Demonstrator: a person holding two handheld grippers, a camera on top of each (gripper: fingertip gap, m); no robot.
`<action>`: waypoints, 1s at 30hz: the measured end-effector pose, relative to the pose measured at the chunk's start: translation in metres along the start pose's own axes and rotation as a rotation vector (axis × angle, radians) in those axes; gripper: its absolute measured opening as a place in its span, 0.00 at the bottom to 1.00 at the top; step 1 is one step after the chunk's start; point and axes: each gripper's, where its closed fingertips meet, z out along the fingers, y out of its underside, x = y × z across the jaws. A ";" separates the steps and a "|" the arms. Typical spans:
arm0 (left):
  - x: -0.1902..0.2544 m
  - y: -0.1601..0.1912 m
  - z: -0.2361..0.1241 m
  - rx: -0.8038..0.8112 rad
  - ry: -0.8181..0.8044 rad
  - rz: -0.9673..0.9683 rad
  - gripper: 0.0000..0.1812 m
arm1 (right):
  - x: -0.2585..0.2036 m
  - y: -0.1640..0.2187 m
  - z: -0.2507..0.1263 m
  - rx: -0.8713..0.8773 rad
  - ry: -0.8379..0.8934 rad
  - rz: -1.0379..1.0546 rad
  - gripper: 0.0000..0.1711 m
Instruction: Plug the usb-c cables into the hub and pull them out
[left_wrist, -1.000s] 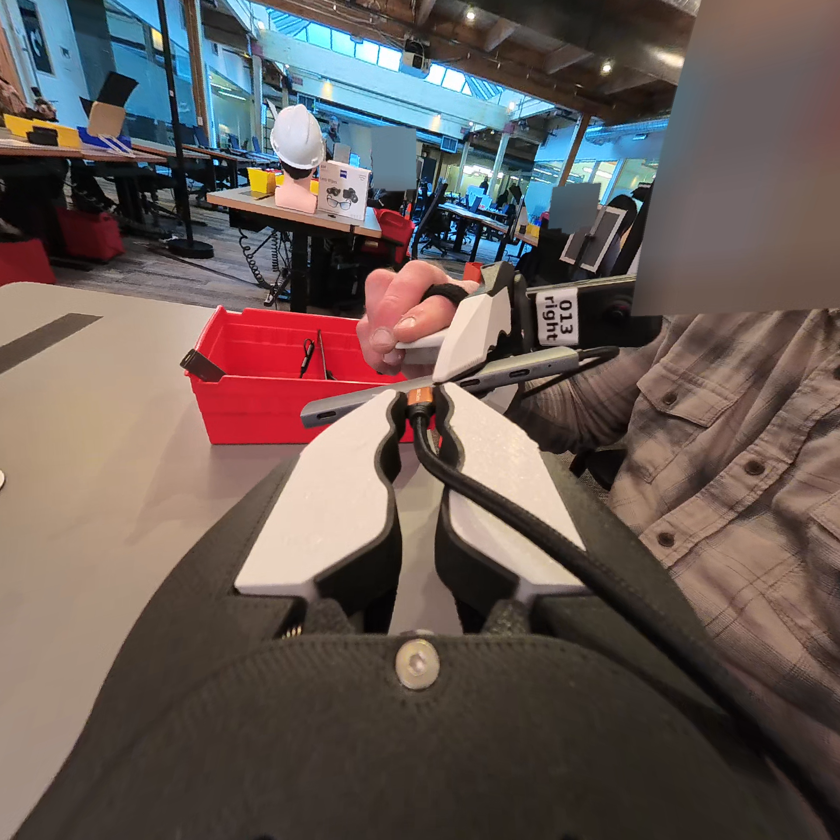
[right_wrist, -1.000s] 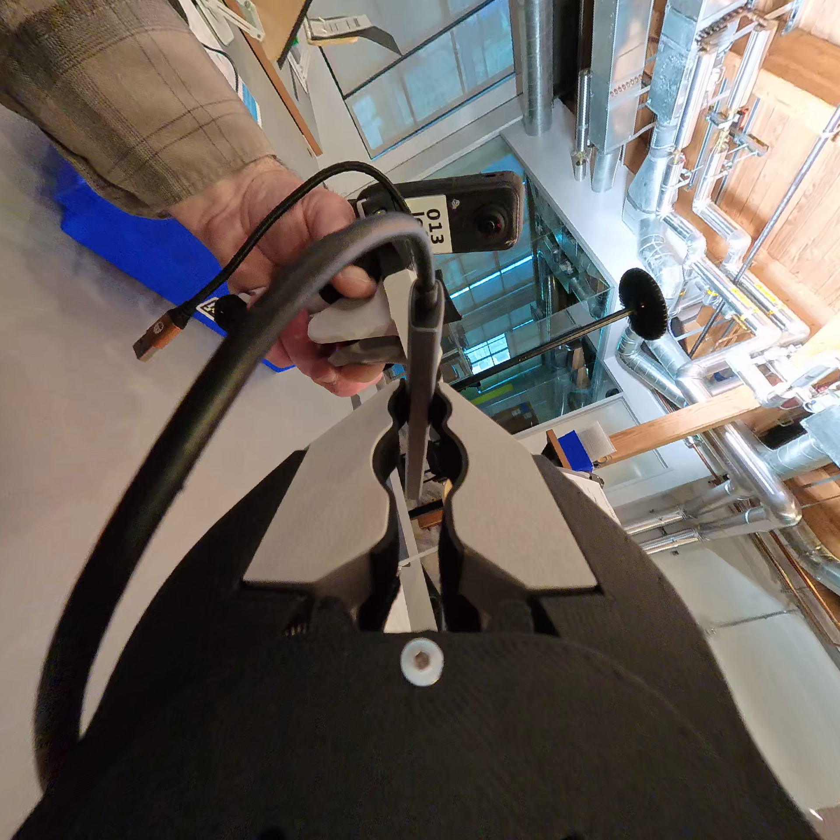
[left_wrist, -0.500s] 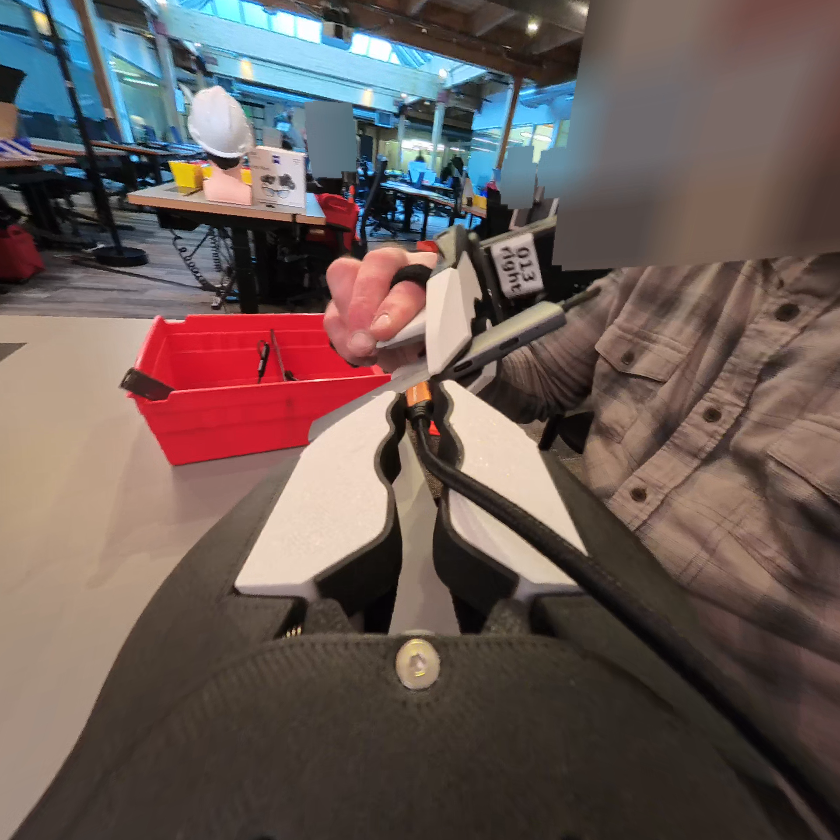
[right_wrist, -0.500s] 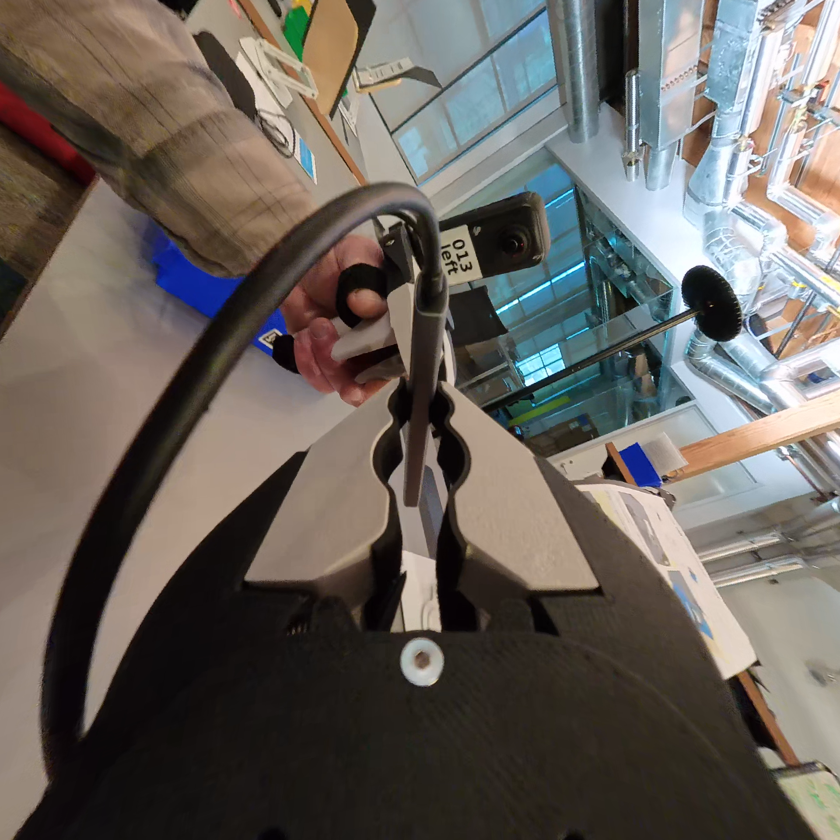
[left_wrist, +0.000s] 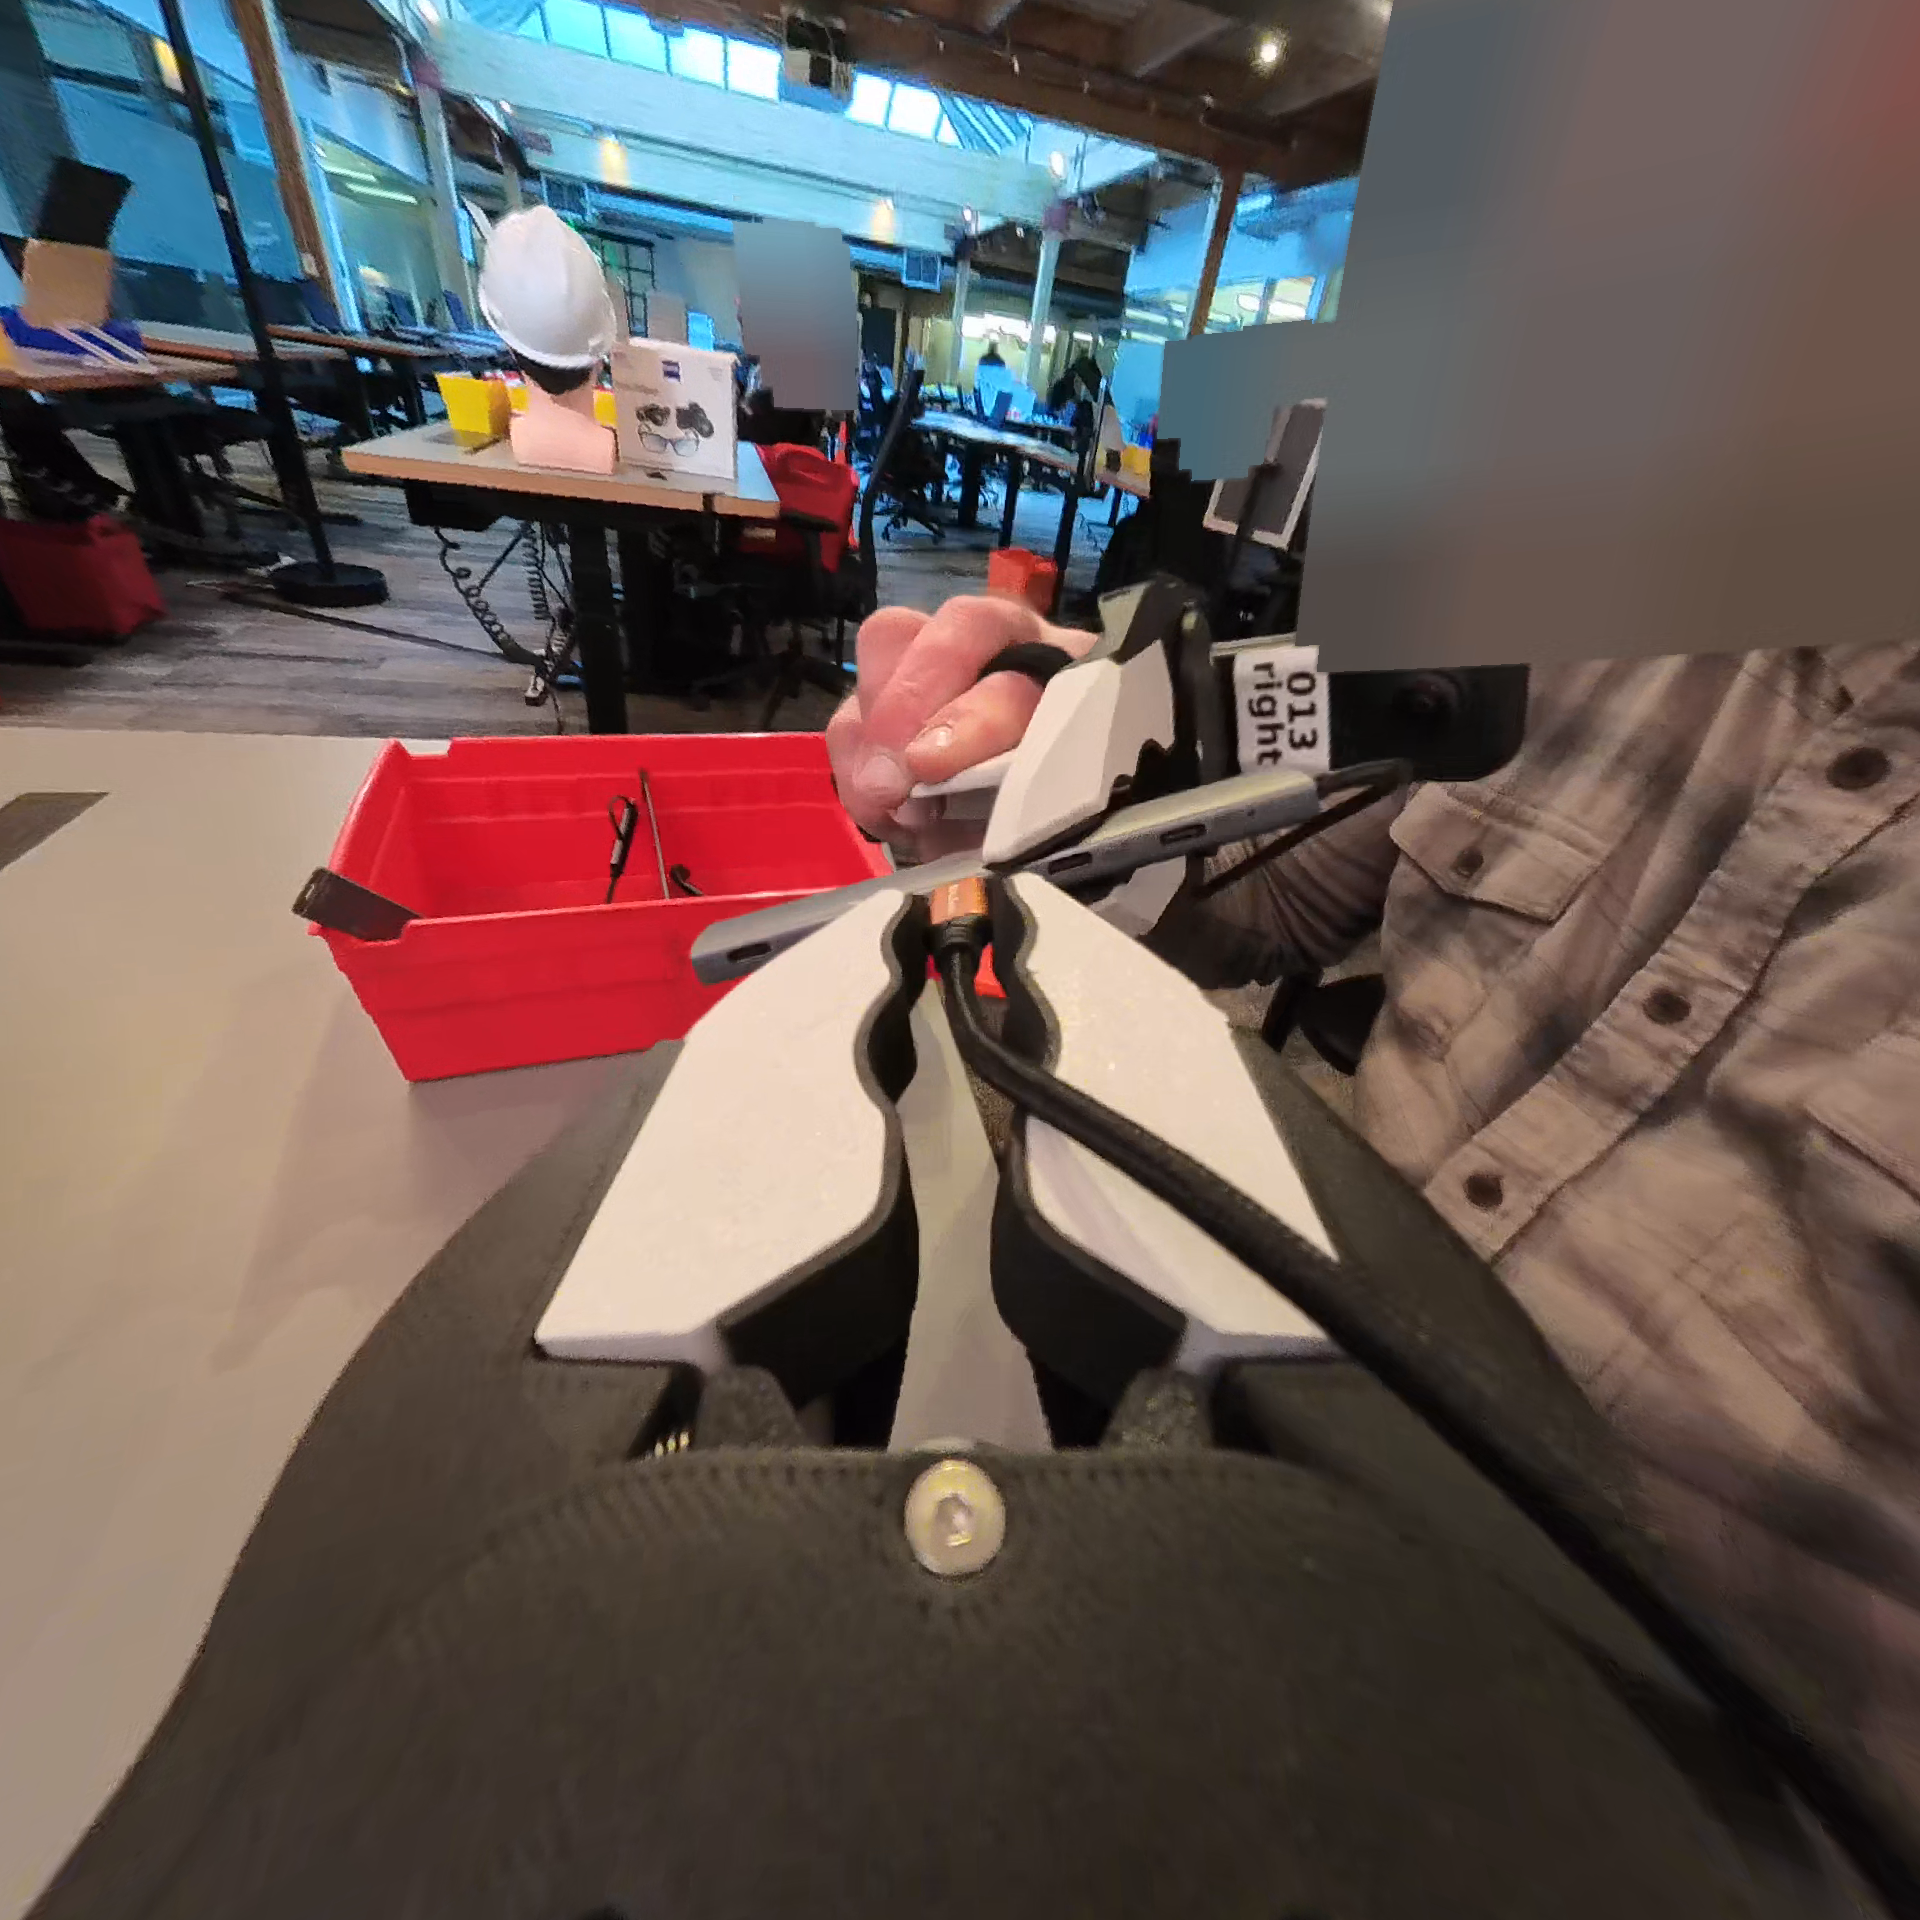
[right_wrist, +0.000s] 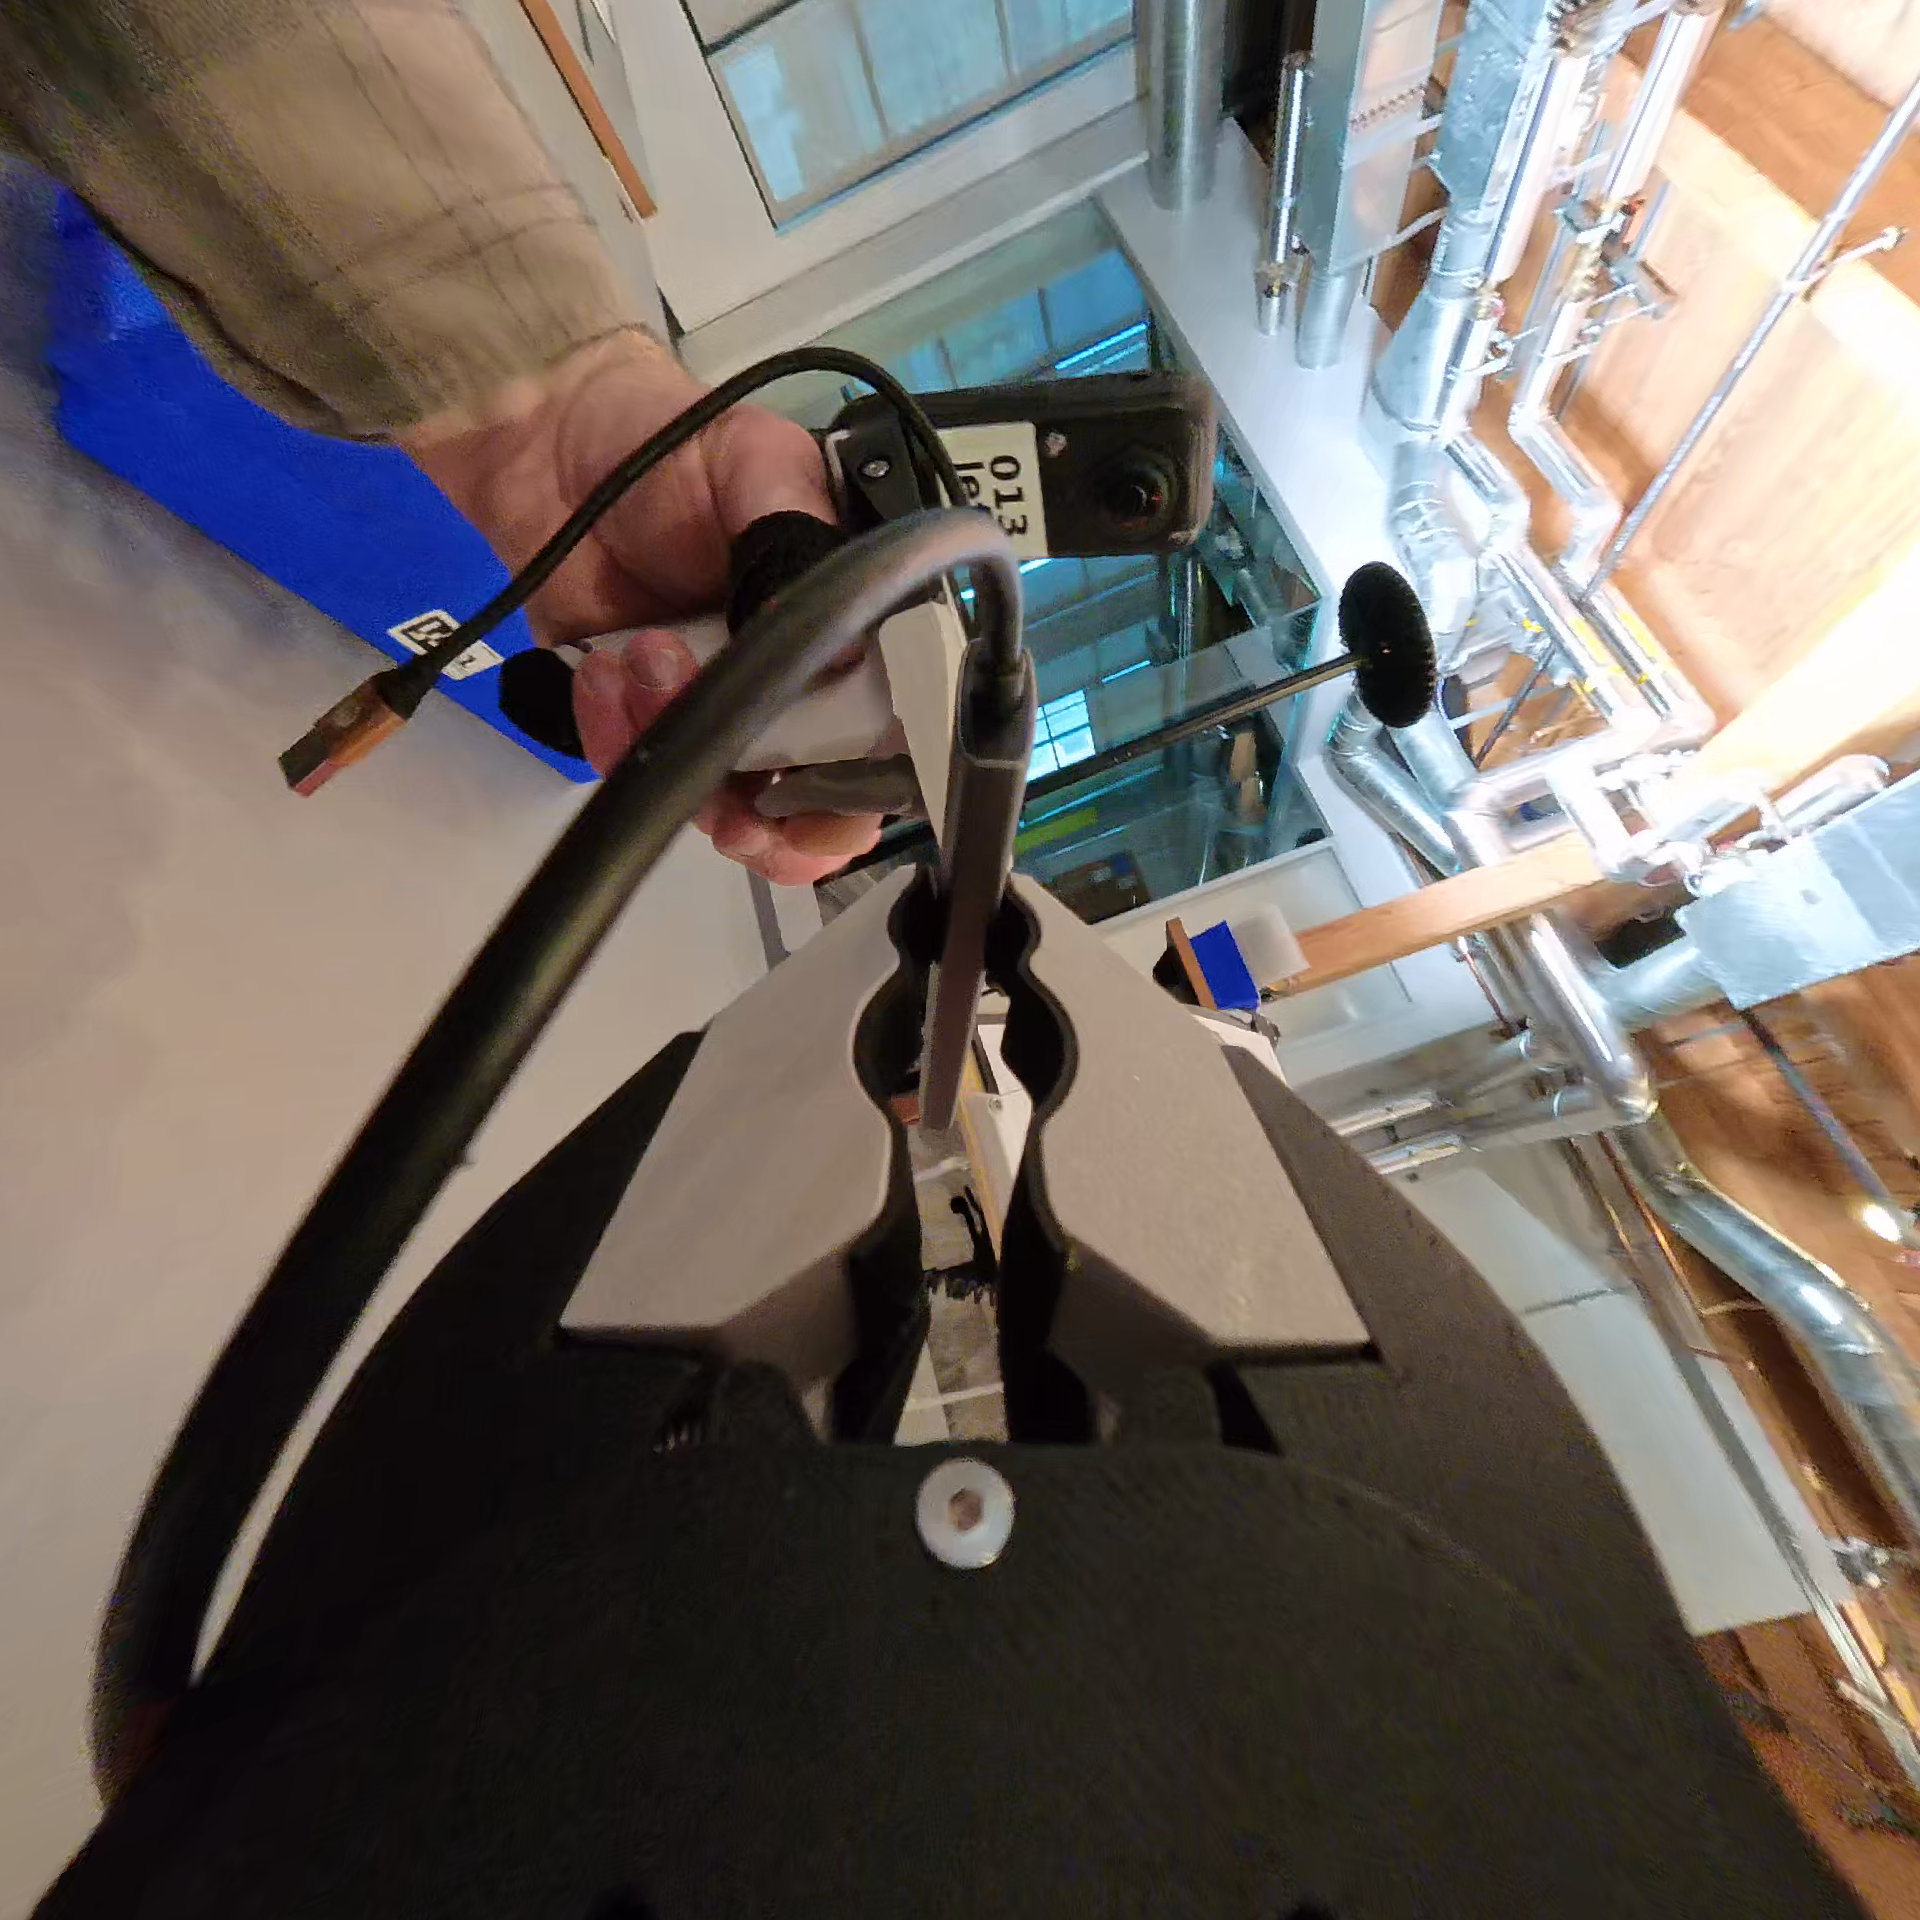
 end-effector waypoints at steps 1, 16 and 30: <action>0.002 0.003 0.000 -0.013 0.011 0.001 0.06 | -0.003 -0.002 -0.001 0.014 -0.021 0.000 0.04; 0.011 -0.003 0.007 0.144 0.070 -0.234 0.06 | 0.001 -0.010 -0.010 0.054 0.063 -0.191 0.04; 0.014 -0.016 0.016 0.301 0.004 -0.192 0.07 | 0.011 -0.011 -0.018 0.127 0.106 -0.001 0.04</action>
